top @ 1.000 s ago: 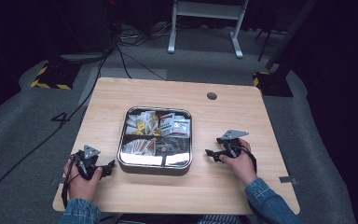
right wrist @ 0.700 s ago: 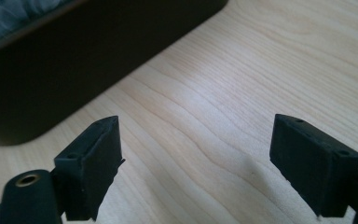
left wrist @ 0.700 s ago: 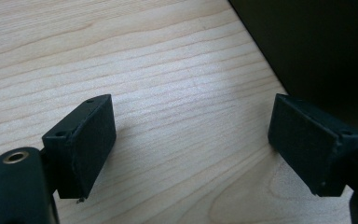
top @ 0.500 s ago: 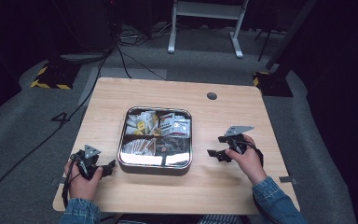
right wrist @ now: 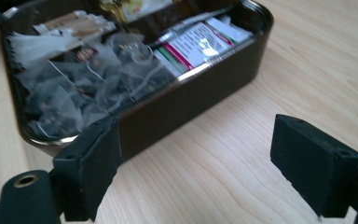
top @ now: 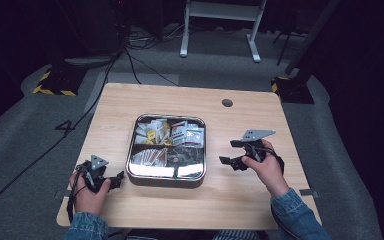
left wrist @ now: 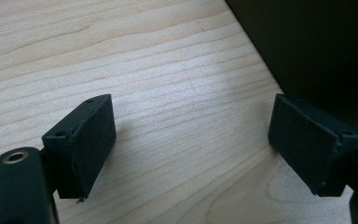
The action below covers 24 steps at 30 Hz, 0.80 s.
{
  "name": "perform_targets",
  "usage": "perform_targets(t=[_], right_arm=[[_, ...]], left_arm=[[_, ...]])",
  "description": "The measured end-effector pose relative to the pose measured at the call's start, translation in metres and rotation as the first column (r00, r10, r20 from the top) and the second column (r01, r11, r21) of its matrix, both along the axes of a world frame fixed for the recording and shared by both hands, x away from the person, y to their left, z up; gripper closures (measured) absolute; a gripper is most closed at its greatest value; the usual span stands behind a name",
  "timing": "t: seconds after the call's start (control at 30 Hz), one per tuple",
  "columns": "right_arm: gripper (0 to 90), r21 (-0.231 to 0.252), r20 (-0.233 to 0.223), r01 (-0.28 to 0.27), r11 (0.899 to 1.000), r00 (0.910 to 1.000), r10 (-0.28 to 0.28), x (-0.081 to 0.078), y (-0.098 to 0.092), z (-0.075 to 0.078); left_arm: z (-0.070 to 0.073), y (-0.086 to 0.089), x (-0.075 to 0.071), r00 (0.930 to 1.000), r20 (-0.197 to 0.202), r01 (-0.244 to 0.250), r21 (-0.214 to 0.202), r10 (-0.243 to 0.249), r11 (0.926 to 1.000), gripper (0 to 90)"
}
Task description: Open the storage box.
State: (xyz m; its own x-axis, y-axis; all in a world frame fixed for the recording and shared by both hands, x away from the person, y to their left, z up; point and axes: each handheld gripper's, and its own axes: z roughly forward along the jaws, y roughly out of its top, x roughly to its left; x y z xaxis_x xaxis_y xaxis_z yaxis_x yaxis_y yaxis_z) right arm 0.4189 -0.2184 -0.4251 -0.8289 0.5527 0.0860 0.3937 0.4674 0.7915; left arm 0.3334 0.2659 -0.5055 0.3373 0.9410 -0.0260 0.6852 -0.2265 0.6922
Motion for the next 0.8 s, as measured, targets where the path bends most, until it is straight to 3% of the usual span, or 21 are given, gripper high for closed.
perform_targets(t=[0.2,0.43,0.7,0.8], right_arm=[[16.3,0.013,-0.010,-0.061,0.998,0.9981,0.061,0.003,0.019,0.009],[16.5,0.045,-0.019,-0.089,0.995,0.9958,0.090,0.013,0.039,0.015],[16.2,0.019,0.026,-0.158,0.987,0.9872,0.157,0.024,0.072,0.016],[16.1,-0.013,0.004,-0.169,0.986,0.9857,0.169,0.029,0.088,0.011]], left_arm=[[0.000,-0.001,0.001,1.0000,-0.003,0.003,-0.002,-0.003,1.0000,15.4],[0.000,-0.002,0.001,1.0000,0.000,0.002,-0.003,-0.002,1.0000,15.4],[0.000,-0.002,0.001,1.0000,-0.001,0.003,-0.003,-0.003,1.0000,15.3],[0.000,-0.002,0.001,1.0000,0.000,0.003,-0.002,-0.003,1.0000,15.4]])
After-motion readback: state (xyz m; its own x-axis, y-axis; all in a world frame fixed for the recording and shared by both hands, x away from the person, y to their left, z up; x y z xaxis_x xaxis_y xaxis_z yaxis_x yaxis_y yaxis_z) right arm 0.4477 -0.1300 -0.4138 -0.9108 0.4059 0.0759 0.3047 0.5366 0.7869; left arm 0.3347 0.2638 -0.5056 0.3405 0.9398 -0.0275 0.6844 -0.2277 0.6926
